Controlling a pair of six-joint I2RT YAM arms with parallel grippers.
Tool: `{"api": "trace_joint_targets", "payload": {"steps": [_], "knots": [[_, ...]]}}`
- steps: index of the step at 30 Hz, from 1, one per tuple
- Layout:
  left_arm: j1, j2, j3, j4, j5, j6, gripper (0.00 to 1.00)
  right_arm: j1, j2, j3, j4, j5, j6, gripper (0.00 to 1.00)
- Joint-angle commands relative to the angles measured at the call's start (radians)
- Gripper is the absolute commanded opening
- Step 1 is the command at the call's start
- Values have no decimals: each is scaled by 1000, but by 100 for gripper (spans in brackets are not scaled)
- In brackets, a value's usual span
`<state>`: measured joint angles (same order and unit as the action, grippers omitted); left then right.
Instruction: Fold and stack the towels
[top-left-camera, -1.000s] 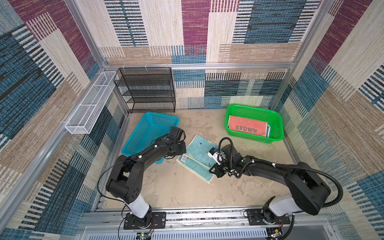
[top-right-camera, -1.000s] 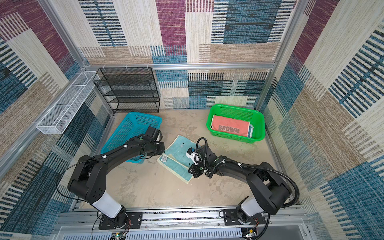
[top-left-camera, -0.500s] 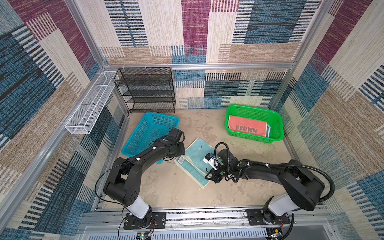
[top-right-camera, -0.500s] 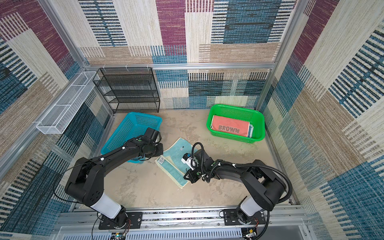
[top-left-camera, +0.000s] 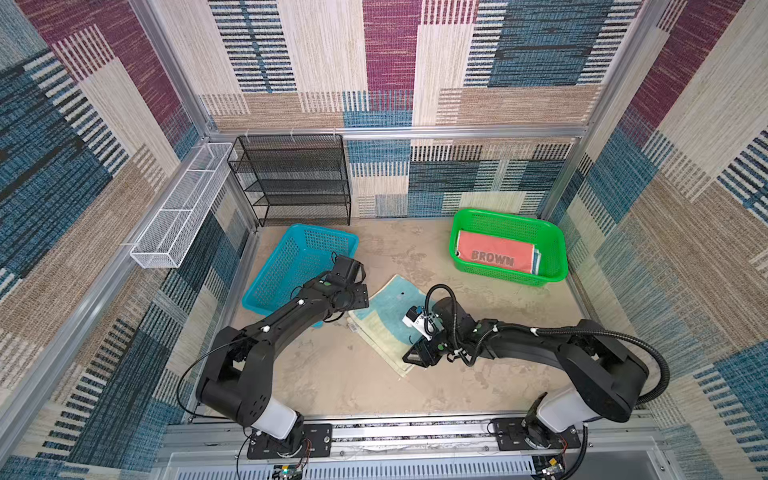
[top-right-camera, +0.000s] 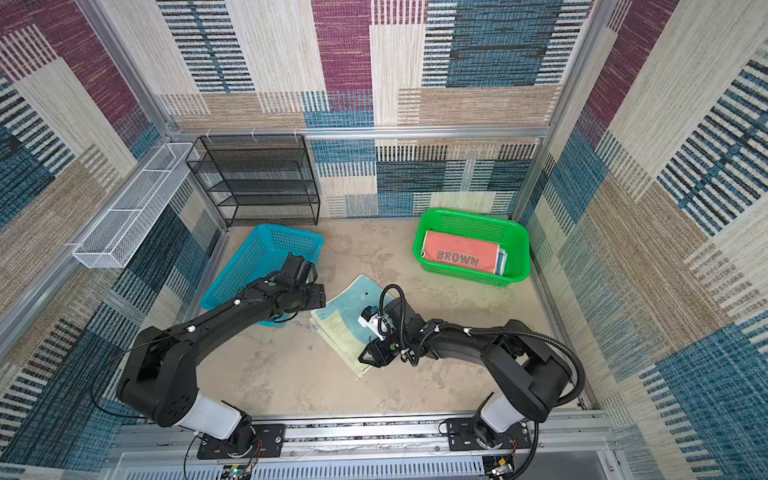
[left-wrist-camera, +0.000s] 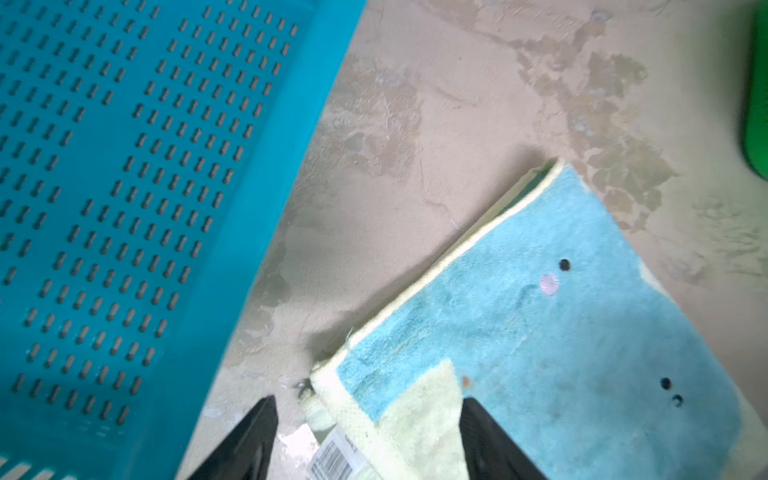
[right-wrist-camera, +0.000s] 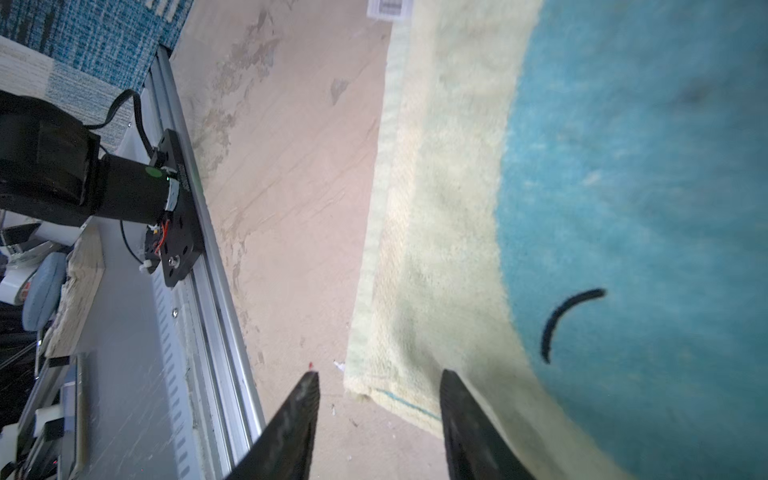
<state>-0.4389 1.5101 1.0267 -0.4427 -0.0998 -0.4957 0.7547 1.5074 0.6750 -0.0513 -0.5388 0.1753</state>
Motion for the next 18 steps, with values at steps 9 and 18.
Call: {"api": "trace_joint_targets", "payload": {"steps": [9,18], "knots": [[-1,4,27,119,168,65,72,-142,-170,-33,-57,478,208,49],[-11,75,60,150,201,61,71,-266,-178,-137,14,438,256,52]]}}
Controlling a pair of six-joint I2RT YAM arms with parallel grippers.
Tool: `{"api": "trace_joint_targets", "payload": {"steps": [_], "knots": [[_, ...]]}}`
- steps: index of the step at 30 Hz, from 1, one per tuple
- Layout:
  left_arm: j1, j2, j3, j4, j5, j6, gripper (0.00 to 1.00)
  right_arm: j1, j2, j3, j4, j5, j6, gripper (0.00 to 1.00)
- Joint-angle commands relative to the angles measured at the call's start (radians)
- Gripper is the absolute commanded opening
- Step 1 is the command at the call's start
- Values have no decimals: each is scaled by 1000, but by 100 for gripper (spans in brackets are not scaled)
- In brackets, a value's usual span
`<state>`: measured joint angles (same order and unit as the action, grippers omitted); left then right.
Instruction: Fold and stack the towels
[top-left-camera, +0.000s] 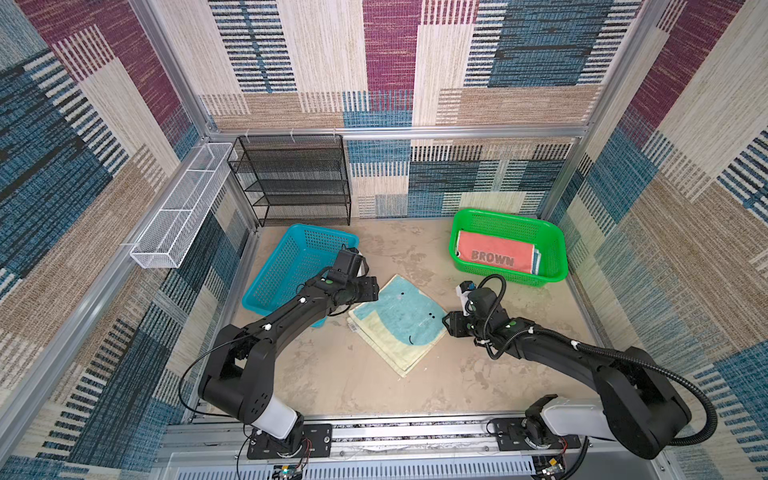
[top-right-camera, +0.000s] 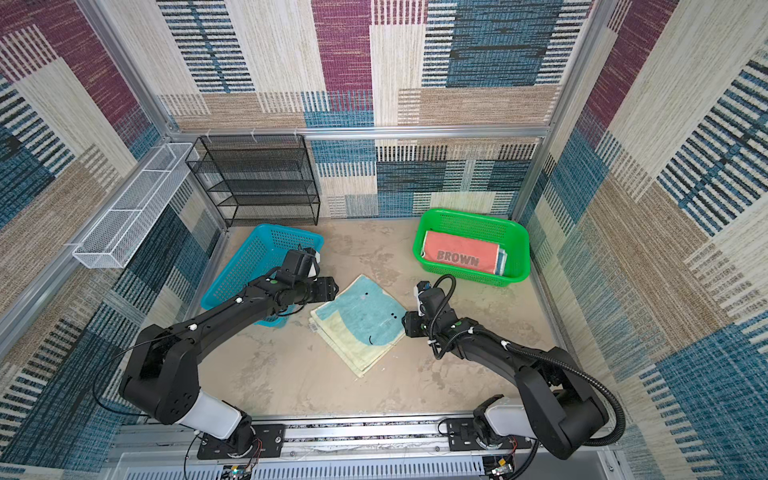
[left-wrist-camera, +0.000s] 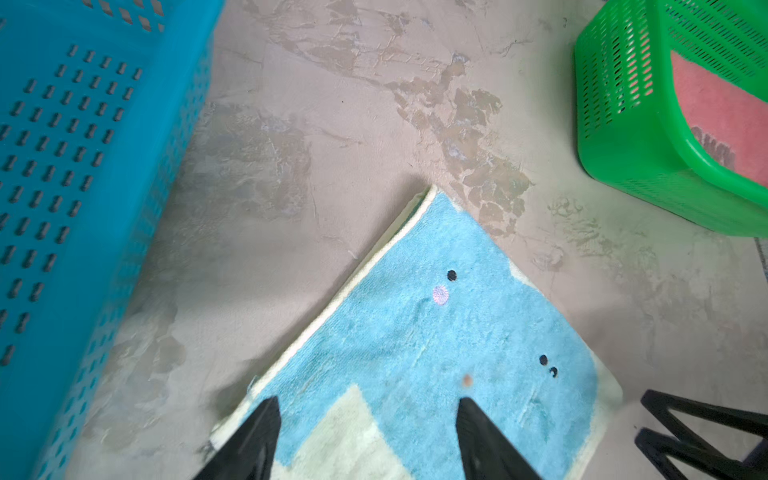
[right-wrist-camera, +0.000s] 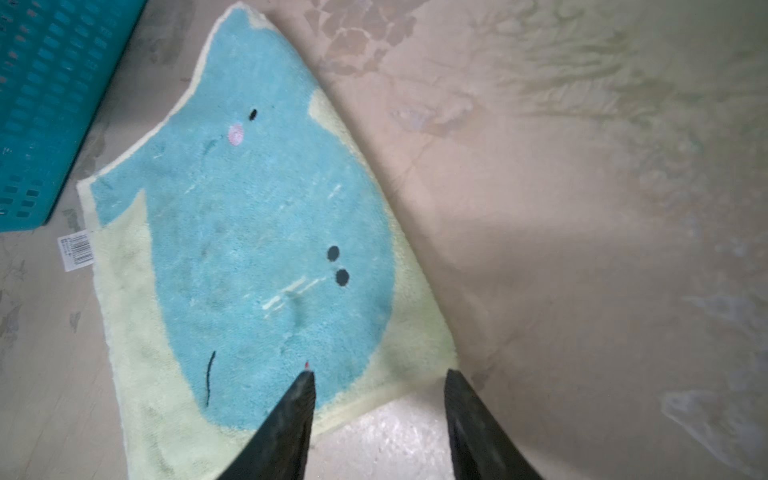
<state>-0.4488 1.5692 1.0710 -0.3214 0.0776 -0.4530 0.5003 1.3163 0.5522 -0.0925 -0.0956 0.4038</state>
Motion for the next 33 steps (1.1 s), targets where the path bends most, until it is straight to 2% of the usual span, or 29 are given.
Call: {"api": "trace_joint_targets", "payload": {"steps": [1,7,12,15,17,24,30,33], "knots": [[-1,27,24,28,28,17,71,-17,26,-20,73,-15,30,52],[-1,99,87,21,56,25,70,-38,112,-35,148,-17,40,48],[-2,176,191,-30,80,56,70,-44,152,-33,169,-9,25,27],[-5,235,273,-66,92,72,70,-54,153,-23,150,12,4,9],[-10,278,325,-77,101,79,70,-65,154,-9,131,30,-10,3],[-40,492,555,-151,88,94,68,-96,167,53,89,57,-74,0],[-91,648,759,-295,-63,72,65,-97,205,72,99,45,-98,1],[-94,695,814,-327,-116,42,64,-97,214,78,99,34,-103,1]]}}
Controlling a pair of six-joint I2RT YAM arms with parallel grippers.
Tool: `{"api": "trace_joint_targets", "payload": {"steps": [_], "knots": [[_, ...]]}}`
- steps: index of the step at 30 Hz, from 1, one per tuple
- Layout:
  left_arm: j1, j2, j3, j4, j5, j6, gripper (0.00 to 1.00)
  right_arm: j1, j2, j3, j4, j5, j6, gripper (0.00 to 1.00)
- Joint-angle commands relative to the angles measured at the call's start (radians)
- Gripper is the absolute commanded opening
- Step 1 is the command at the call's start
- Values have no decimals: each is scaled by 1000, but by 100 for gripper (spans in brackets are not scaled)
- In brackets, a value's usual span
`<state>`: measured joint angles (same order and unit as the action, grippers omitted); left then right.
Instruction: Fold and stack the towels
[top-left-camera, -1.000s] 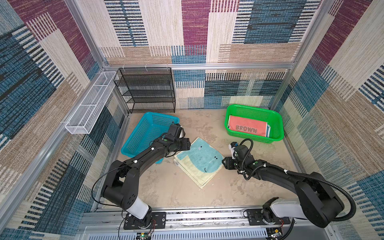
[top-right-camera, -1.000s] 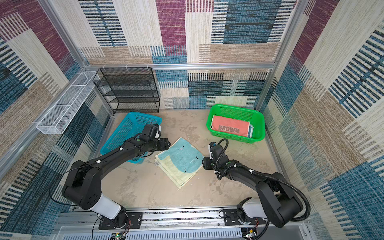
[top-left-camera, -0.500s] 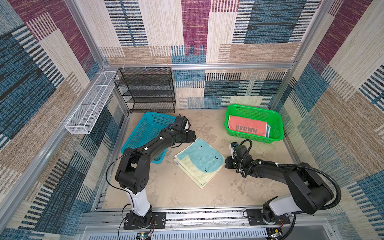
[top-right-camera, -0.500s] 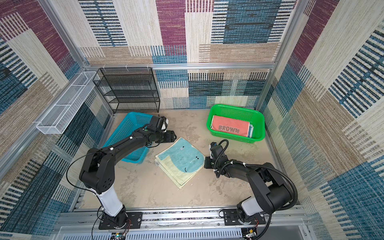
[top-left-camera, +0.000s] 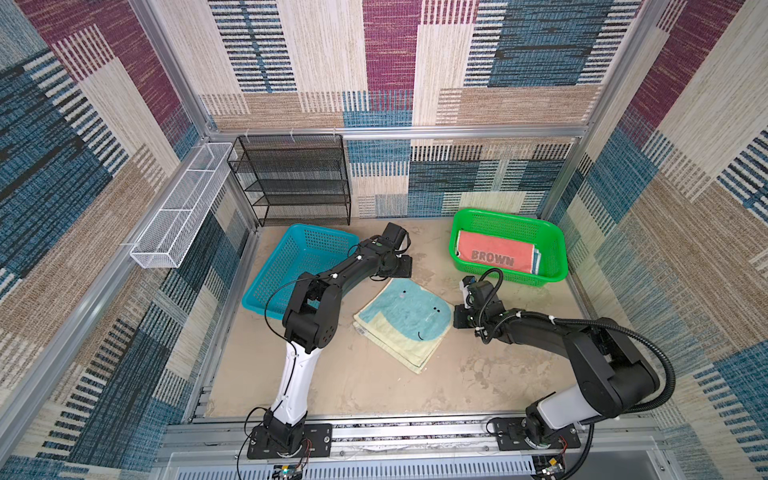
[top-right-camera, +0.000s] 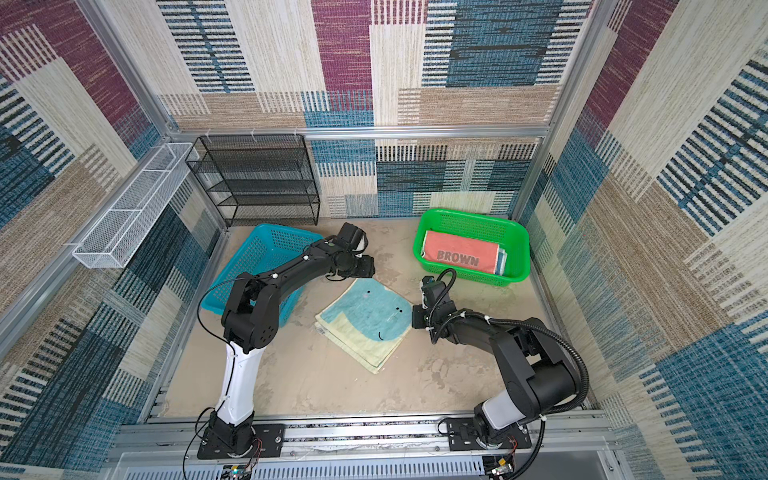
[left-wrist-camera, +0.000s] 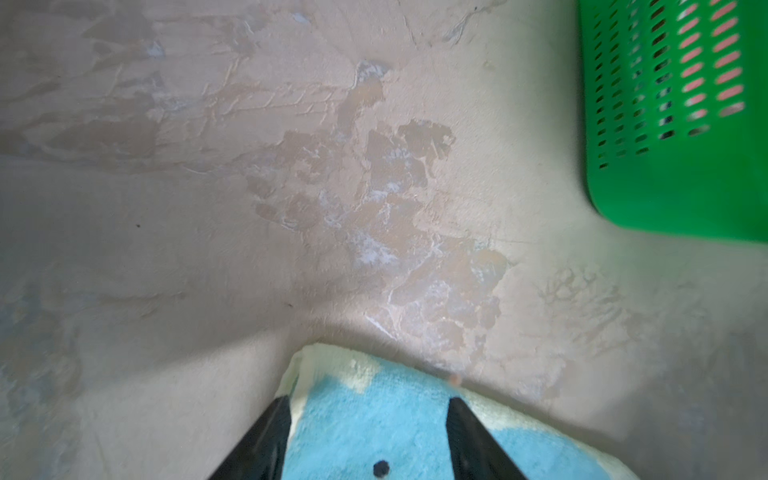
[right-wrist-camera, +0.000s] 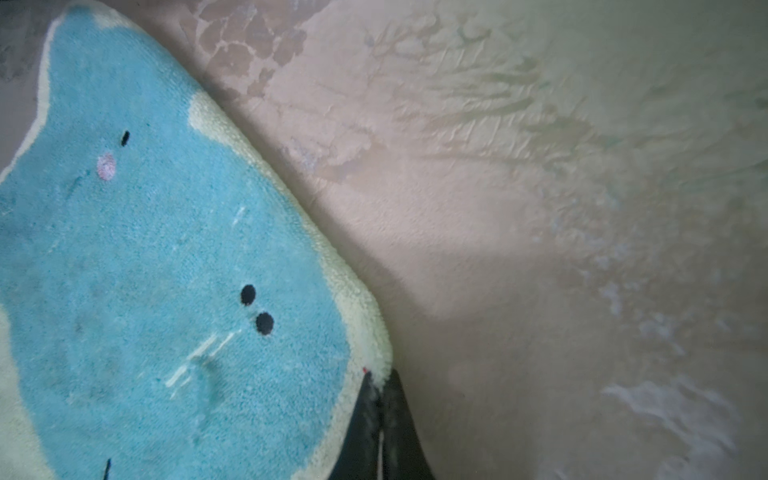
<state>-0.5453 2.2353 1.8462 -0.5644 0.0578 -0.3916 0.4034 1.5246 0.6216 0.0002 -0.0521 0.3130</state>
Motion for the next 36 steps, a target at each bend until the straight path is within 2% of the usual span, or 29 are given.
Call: {"api": "trace_joint_targets", "payload": {"steps": [1,6,12,19,23,26,32,36], "knots": [[2,38,51,-93,-117,-29,63,1,6,9,6,-12,-14,0],[3,73,97,-109,-173,-53,59,-1,7,8,11,-16,-19,1],[3,143,182,-149,-104,-53,50,0,30,20,8,-32,-27,0],[2,150,174,-158,-72,-78,38,-1,34,26,9,-33,-30,0],[2,151,172,-160,-73,-78,20,0,37,27,11,-32,-29,0],[2,163,184,-159,-75,-73,0,0,38,24,13,-32,-30,0],[2,154,177,-151,-101,-68,0,0,32,26,21,-19,-30,0],[2,90,111,-82,-120,-39,0,-6,19,33,24,-4,-53,0]]}}
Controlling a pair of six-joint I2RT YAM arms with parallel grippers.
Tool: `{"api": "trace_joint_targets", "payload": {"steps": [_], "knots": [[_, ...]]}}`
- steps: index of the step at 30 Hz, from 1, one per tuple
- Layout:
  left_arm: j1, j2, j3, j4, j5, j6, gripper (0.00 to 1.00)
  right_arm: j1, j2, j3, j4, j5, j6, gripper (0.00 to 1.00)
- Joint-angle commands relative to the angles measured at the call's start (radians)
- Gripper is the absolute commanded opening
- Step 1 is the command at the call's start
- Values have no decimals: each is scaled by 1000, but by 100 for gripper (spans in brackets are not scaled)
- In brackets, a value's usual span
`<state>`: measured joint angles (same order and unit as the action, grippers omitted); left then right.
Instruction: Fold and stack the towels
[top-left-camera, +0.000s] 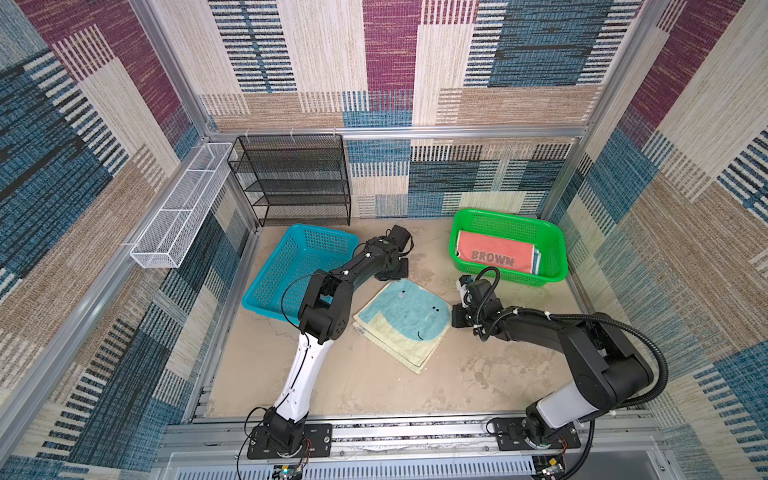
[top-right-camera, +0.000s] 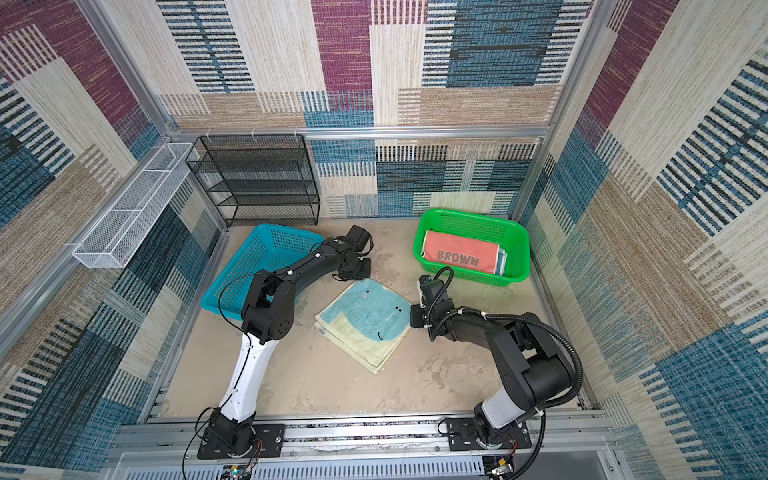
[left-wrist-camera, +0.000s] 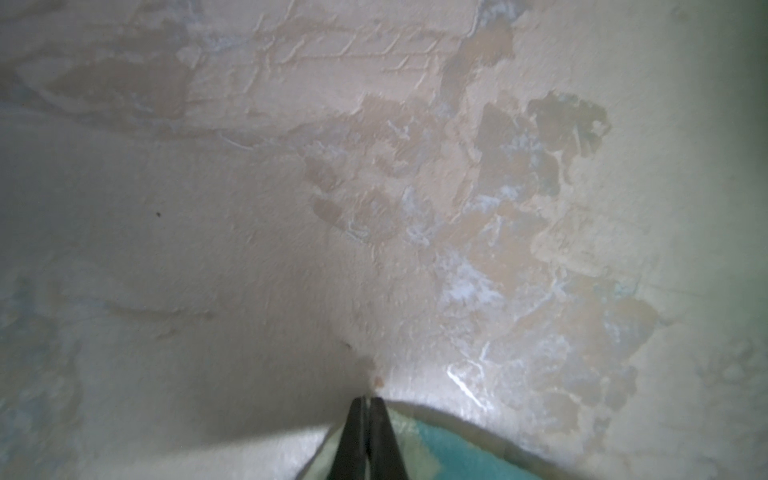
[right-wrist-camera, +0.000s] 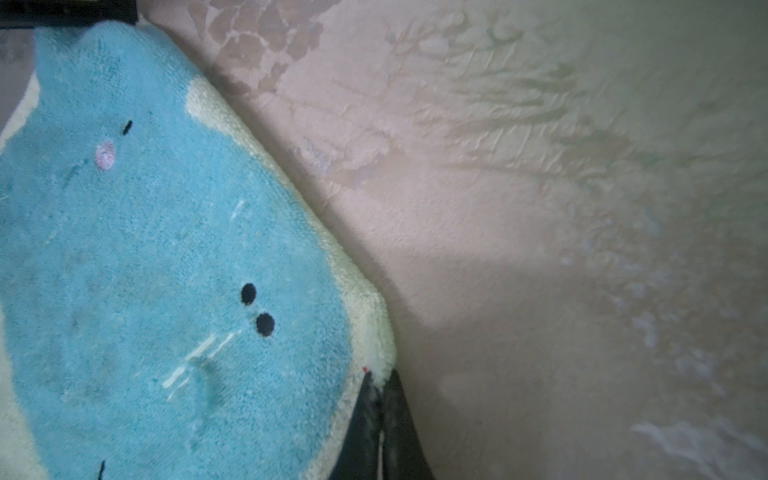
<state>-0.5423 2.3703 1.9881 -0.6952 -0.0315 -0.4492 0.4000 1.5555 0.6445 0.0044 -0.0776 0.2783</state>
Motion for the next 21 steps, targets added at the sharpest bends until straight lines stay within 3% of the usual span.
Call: {"api": "trace_joint_targets", "payload": {"steps": [1,14,21], "knots": [[-1,-72,-65,79,-38,26,0,-4,-21,11,23,25,-24,0],[9,-409,-496,479,-89,76,0,-12,-146,33,39,-74,-146,0],[19,-568,-727,624,-93,76,0,-9,-217,-15,9,-239,-149,0]]}}
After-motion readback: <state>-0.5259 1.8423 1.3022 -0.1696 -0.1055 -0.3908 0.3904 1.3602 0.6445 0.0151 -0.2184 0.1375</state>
